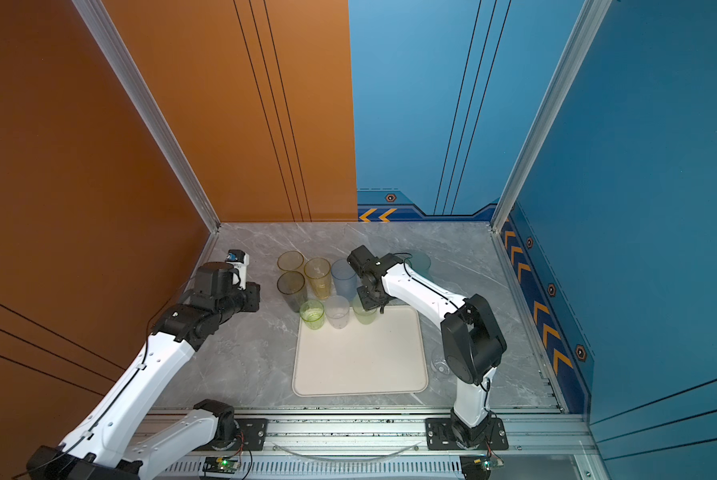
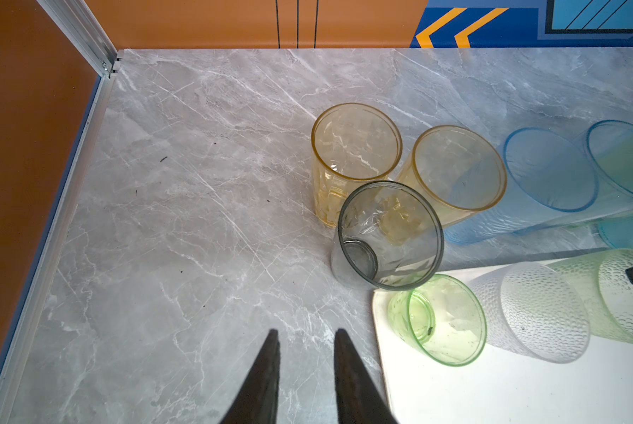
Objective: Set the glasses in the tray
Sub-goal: 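Lower the pale green cup onto the tray beside the frosted cup, open right gripper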
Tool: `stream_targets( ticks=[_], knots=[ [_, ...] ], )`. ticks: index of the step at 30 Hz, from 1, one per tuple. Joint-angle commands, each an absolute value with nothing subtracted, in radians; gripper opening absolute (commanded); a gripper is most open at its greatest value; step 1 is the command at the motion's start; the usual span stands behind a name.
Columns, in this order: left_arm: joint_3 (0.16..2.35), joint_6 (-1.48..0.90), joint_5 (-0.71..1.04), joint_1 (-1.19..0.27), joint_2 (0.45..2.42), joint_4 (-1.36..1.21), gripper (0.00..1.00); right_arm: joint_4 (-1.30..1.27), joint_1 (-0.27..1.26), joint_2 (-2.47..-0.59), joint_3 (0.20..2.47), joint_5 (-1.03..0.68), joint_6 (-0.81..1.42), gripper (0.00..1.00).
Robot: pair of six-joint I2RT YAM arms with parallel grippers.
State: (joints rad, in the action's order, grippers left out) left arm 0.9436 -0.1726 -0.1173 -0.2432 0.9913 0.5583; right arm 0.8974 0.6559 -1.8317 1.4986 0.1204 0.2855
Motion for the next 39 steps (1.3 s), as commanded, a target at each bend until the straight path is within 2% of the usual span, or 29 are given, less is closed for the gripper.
stream_targets(
  ticks=[1,11,26,39],
  knots=[
    [0.971,-0.160,-0.095,-0.248,0.988,0.578,0.28,0.900,0.650,-1.854,1.487,0.099,0.284,0.00],
    [0.975,-0.160,-0.091,-0.247,0.995,0.578,0.28,0.896,0.650,-1.865,1.485,0.093,0.284,0.01],
    [0.974,-0.160,-0.092,-0.249,0.994,0.580,0.28,0.892,0.643,-1.856,1.477,0.091,0.287,0.15],
    [0.971,-0.160,-0.097,-0.252,0.988,0.581,0.28,0.878,0.643,-1.809,1.460,0.092,0.288,0.22]
  ],
)
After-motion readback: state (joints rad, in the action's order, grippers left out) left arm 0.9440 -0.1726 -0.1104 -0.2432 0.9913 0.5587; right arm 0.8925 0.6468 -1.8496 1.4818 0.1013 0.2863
